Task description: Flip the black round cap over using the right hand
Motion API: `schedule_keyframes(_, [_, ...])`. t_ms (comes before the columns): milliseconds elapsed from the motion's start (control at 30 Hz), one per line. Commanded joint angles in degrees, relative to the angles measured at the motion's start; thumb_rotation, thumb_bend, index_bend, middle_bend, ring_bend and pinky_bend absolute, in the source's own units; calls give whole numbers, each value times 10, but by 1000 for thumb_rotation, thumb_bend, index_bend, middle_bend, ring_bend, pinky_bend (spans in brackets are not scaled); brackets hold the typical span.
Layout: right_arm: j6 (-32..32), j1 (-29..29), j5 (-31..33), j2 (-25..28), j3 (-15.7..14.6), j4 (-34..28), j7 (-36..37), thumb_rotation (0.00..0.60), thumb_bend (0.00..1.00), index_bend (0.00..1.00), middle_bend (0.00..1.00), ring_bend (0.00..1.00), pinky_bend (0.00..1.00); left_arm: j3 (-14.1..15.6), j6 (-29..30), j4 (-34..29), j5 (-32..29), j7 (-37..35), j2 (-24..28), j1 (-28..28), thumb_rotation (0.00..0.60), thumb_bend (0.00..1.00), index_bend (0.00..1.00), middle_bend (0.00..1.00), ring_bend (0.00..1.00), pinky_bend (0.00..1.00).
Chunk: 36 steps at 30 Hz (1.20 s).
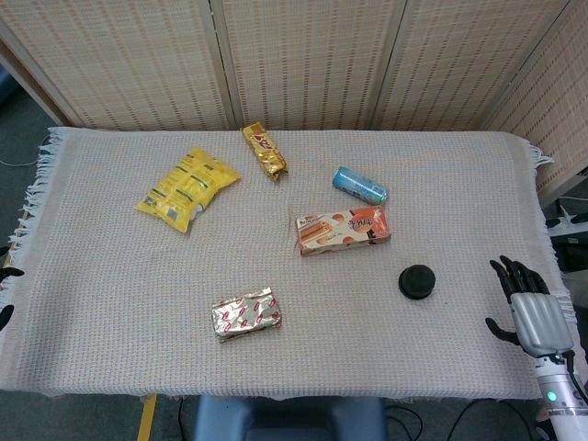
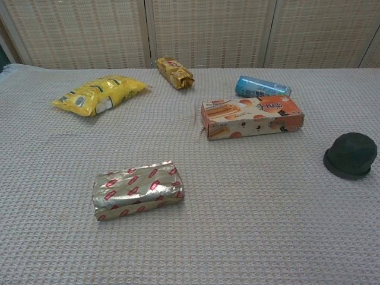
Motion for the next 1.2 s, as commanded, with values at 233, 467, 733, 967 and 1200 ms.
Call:
schedule_keyframes(233, [12, -4, -11, -2, 2, 11, 17, 600, 181, 0, 0, 0, 102, -2, 3, -2, -6, 3, 0, 2, 600, 445, 260, 0, 0, 260])
schedule_keyframes(467, [-14, 8, -7, -3, -1, 16, 0, 600, 181, 0, 0, 0, 118, -2, 10, 2, 1, 1, -2, 3, 600, 445, 260, 0, 0, 260])
schedule_keyframes(733, [-60, 37, -14, -13, -1, 37, 23, 600, 181, 0, 0, 0, 125, -2, 55, 15, 26, -19, -8, 16, 600, 443, 260, 0, 0, 260])
schedule_keyframes(967, [-163, 91, 50, 1, 20, 27, 25, 600, 181, 0, 0, 0, 125, -5, 62, 27, 28, -13, -21, 15, 600, 444, 232, 0, 0, 263])
schedule_keyframes(1200, [-232, 137, 101, -11, 35, 37, 20, 600, 158, 0, 0, 0, 125, -7, 69, 37, 31, -24, -26, 16, 600, 445, 212, 0, 0, 263])
